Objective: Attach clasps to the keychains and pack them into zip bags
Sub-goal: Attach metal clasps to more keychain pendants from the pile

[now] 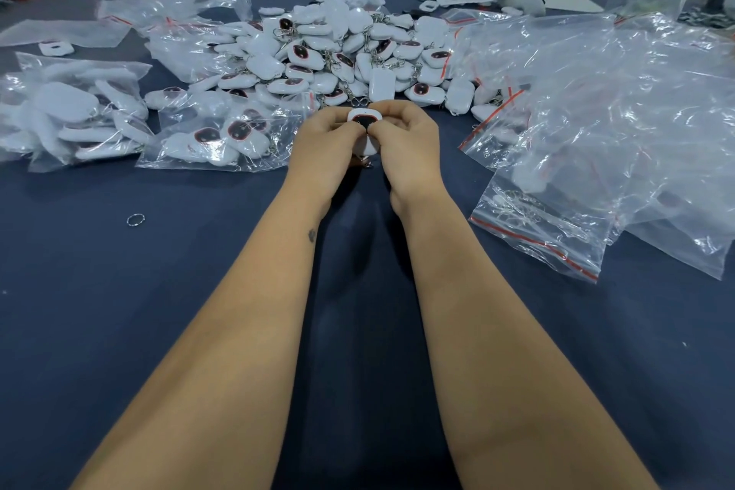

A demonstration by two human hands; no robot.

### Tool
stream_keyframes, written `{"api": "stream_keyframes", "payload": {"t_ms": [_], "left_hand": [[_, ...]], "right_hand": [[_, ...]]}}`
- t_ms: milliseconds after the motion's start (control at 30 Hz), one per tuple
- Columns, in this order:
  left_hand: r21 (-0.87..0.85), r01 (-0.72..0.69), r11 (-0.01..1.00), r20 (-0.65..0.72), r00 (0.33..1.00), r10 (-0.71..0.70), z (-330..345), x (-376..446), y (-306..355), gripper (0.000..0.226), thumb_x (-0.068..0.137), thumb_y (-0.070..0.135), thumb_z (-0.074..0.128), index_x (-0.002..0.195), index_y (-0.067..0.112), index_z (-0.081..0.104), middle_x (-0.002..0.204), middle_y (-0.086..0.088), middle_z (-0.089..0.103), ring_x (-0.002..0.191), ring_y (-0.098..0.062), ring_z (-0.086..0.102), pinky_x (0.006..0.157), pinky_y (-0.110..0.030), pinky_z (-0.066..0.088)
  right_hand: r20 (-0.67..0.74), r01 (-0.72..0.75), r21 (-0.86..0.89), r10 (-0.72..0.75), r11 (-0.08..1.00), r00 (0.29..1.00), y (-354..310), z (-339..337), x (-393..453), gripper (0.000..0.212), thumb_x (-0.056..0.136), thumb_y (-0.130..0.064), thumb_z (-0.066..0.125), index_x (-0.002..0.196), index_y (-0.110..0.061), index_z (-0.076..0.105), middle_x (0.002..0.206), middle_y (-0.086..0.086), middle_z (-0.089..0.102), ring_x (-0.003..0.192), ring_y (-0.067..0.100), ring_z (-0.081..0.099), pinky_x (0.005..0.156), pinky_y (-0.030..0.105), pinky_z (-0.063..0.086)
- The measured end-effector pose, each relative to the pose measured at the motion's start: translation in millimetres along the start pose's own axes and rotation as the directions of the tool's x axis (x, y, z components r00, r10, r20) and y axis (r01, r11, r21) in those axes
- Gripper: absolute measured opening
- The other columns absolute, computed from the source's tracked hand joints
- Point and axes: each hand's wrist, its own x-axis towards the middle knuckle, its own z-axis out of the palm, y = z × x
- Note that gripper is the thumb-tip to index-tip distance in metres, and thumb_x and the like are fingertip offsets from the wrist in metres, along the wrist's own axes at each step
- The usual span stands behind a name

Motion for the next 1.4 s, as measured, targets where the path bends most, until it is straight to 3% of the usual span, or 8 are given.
{"api": "stream_keyframes", "payload": {"t_ms": [300, 467, 700, 933, 1067, 1267, 1400], "left_hand": [[0.022, 0.006, 1.0, -0.006, 1.0, -0.006, 0.6, 2.2, -2.4, 0.018, 0.088, 0.008, 0.057, 0.093, 0.02, 0.069, 0.084, -0.001, 0.072, 0.074, -0.011, 0.067, 0.079, -0.033, 0.058], [0.013, 0.013, 1.0, -0.008, 1.0, -0.013, 1.4, 2.6, -2.5, 0.018, 0.087, 0.006, 0.056, 0.094, 0.018, 0.068, 0.085, -0.003, 0.072, 0.071, -0.011, 0.067, 0.079, -0.034, 0.058], [0.054, 0.025, 0.998, -0.029, 0.999, -0.024, 1.8, 2.3, -1.7, 0.018, 0.088, 0.009, 0.055, 0.096, 0.022, 0.066, 0.094, -0.006, 0.07, 0.084, -0.017, 0.068, 0.091, -0.045, 0.056], [0.14, -0.029, 0.99, -0.006, 1.0, 0.03, 0.7, -2.9, 0.6, 0.022, 0.089, 0.011, 0.053, 0.088, 0.031, 0.062, 0.096, -0.014, 0.07, 0.079, -0.021, 0.065, 0.077, -0.041, 0.055], [0.153, -0.052, 0.987, -0.011, 0.998, 0.054, 0.6, -4.2, 1.8, 0.024, 0.089, 0.013, 0.053, 0.087, 0.036, 0.061, 0.088, -0.006, 0.068, 0.074, -0.017, 0.063, 0.067, -0.034, 0.053], [0.175, -0.083, 0.981, -0.032, 0.995, 0.09, 2.0, -4.4, 1.9, 0.026, 0.091, 0.013, 0.055, 0.088, 0.037, 0.063, 0.093, -0.001, 0.071, 0.084, -0.017, 0.068, 0.078, -0.035, 0.055], [0.135, -0.094, 0.986, -0.069, 0.992, 0.104, 0.9, -4.8, 4.9, 0.027, 0.088, 0.016, 0.054, 0.097, 0.04, 0.061, 0.077, 0.015, 0.067, 0.073, -0.008, 0.065, 0.079, -0.039, 0.057]], "right_hand": [[-0.001, -0.002, -0.015, 0.002, 1.0, 1.0, 1.7, 0.5, 1.6, 0.021, 0.083, 0.007, 0.056, 0.088, -0.012, 0.064, 0.083, 0.008, 0.069, 0.079, 0.021, 0.064, 0.078, 0.041, 0.057], [0.001, -0.001, -0.017, 0.001, 1.0, 1.0, 1.9, 0.8, 1.9, 0.024, 0.082, 0.01, 0.051, 0.088, -0.011, 0.063, 0.078, 0.007, 0.068, 0.073, 0.021, 0.061, 0.069, 0.035, 0.052], [0.022, 0.0, -0.025, 0.0, 1.0, 1.0, 0.3, 0.2, 1.0, 0.019, 0.084, 0.007, 0.056, 0.091, -0.01, 0.063, 0.081, 0.007, 0.067, 0.079, 0.021, 0.062, 0.077, 0.039, 0.054], [0.03, -0.003, -0.005, 0.003, 1.0, 1.0, -0.1, -0.3, 1.4, 0.023, 0.083, 0.009, 0.051, 0.09, -0.01, 0.062, 0.077, 0.004, 0.066, 0.073, 0.019, 0.063, 0.074, 0.036, 0.053], [0.029, -0.003, 0.008, 0.003, 1.0, 1.0, 0.6, -0.1, 1.7, 0.022, 0.084, 0.008, 0.052, 0.088, -0.011, 0.063, 0.078, 0.005, 0.066, 0.073, 0.019, 0.062, 0.073, 0.036, 0.054], [0.038, -0.024, 0.019, 0.023, 1.0, 0.999, 1.9, 0.7, 4.6, 0.026, 0.085, 0.008, 0.051, 0.101, -0.003, 0.067, 0.096, 0.017, 0.071, 0.085, 0.025, 0.065, 0.083, 0.043, 0.056], [0.06, -0.007, 0.019, 0.006, 1.0, 0.998, 2.3, -2.5, 4.1, 0.028, 0.086, 0.006, 0.053, 0.108, -0.001, 0.068, 0.105, 0.02, 0.071, 0.09, 0.023, 0.065, 0.089, 0.041, 0.054]]}}
